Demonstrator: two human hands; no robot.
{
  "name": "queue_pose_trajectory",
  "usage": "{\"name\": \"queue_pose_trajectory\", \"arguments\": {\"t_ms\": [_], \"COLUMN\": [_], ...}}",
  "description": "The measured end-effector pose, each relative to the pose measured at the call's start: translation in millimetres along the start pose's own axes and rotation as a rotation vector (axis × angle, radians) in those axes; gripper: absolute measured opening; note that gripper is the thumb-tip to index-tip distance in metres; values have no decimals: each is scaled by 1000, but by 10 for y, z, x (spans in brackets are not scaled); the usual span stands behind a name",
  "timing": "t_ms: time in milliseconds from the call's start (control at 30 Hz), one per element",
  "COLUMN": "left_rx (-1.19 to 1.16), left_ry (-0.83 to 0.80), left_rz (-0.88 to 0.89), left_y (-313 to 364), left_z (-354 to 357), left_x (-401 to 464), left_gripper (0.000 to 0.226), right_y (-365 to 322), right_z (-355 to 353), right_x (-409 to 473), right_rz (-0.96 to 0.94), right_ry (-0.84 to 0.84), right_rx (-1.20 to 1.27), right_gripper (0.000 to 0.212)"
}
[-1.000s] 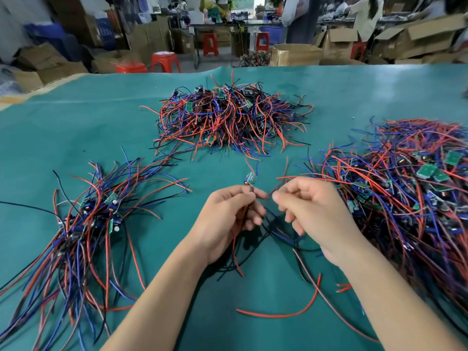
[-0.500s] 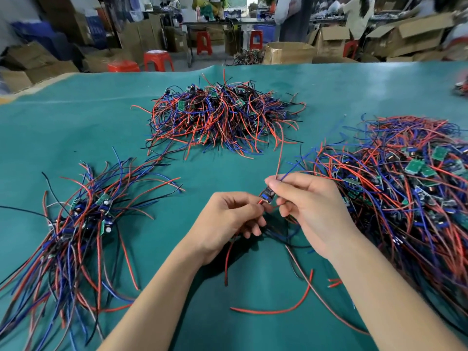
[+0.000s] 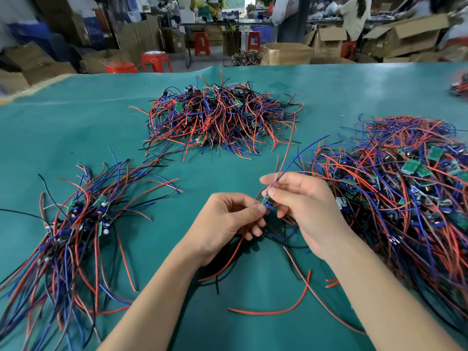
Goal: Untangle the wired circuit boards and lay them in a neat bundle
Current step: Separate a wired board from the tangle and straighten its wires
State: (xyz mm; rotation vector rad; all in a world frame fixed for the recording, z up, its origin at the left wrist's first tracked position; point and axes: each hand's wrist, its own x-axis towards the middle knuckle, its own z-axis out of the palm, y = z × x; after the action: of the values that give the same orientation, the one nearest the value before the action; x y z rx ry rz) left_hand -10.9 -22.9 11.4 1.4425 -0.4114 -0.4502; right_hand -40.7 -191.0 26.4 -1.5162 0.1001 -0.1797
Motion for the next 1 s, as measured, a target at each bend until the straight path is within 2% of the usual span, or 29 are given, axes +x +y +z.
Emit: {"name": "queue_pose_trajectory", "arguments": {"t_ms": [167, 300, 400, 600, 667, 833, 900, 1000], "left_rx": [50, 59, 60, 100, 109, 150, 157, 158], "left_ry": [12, 1, -5, -97, -119, -151, -155, -161], "left_rz": [5, 1, 3, -14, -15, -8, -8, -10], "left_y": [1, 7, 9, 26, 37, 42, 38, 27], "left_z": [2, 6, 7, -3, -5, 8, 7, 2], "left_x": [3, 0, -1, -17, -22, -30, -27, -24], "left_gripper": [17, 16, 16, 19, 19, 18, 17, 17], "right_y": [5, 10, 17, 4, -23, -84, -94, -113], "right_z": [-8, -3, -20, -132, -216, -401, -455, -521], "right_x": [9, 7, 5, 60, 81, 99, 108, 128], "right_rz": [-8, 10, -26, -233, -296, -446, -499, -517], "right_ry": [20, 20, 53, 294, 386, 597, 676, 774], "right_rx": [8, 15, 5, -292, -322, -403, -430, -333], "right_gripper": [27, 14, 13, 20, 24, 8, 10, 13]}}
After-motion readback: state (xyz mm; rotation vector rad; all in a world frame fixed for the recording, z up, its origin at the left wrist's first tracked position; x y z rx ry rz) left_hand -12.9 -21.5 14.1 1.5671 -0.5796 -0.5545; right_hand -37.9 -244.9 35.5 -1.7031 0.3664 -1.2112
